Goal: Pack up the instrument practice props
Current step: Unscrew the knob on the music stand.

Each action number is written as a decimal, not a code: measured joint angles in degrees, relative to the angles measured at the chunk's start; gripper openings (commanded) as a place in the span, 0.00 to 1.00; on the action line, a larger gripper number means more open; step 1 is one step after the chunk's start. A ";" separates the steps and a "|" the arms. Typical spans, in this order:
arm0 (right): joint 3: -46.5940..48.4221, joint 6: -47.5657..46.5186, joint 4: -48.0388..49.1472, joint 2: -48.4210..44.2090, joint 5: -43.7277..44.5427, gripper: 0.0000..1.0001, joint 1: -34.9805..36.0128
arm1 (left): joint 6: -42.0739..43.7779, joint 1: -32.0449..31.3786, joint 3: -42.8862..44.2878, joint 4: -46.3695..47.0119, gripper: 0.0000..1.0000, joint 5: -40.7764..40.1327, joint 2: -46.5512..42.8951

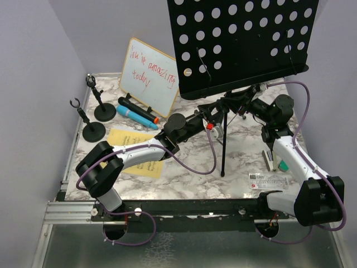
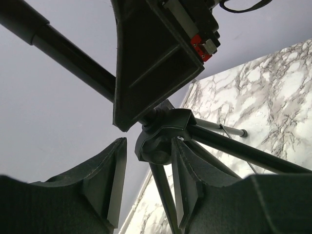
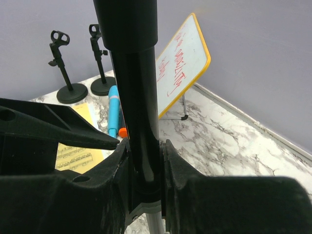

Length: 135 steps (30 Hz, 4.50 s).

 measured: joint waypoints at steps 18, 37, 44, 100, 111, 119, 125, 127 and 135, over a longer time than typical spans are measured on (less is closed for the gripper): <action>0.09 -0.15 -0.15 0.00 0.17 0.01 -0.20 | 4.79 0.00 3.37 -7.87 0.15 0.02 1.03; 0.17 -0.42 -0.15 0.17 1.46 0.01 -0.76 | -23.52 0.42 9.60 -14.95 0.00 -5.44 1.88; 0.17 -0.46 -0.13 0.17 1.53 0.01 -0.76 | -39.08 0.87 10.27 -15.43 0.00 -8.04 1.88; 0.96 -1.05 -3.19 -0.48 0.20 0.01 0.02 | -50.12 6.69 -4.57 -10.34 0.68 0.68 -9.35; 0.98 -1.16 -3.26 -0.48 0.15 0.01 0.02 | -10.99 0.13 -4.70 -6.05 0.68 2.82 -7.74; 1.05 -1.42 -3.54 -0.55 0.13 0.01 0.02 | 1.14 -0.87 -2.32 -5.86 0.64 1.97 -2.93; 1.07 -1.46 -3.56 -0.55 0.13 0.01 0.02 | 4.90 -0.87 -0.24 -5.44 0.62 0.15 -2.43; 1.07 -1.46 -3.56 -0.55 0.13 0.01 0.02 | 5.62 -0.87 0.48 -5.33 0.60 -0.20 -2.25; 1.07 -1.49 -3.58 -0.55 0.13 0.01 0.02 | 6.64 -0.85 1.16 -5.03 0.52 -0.39 -0.83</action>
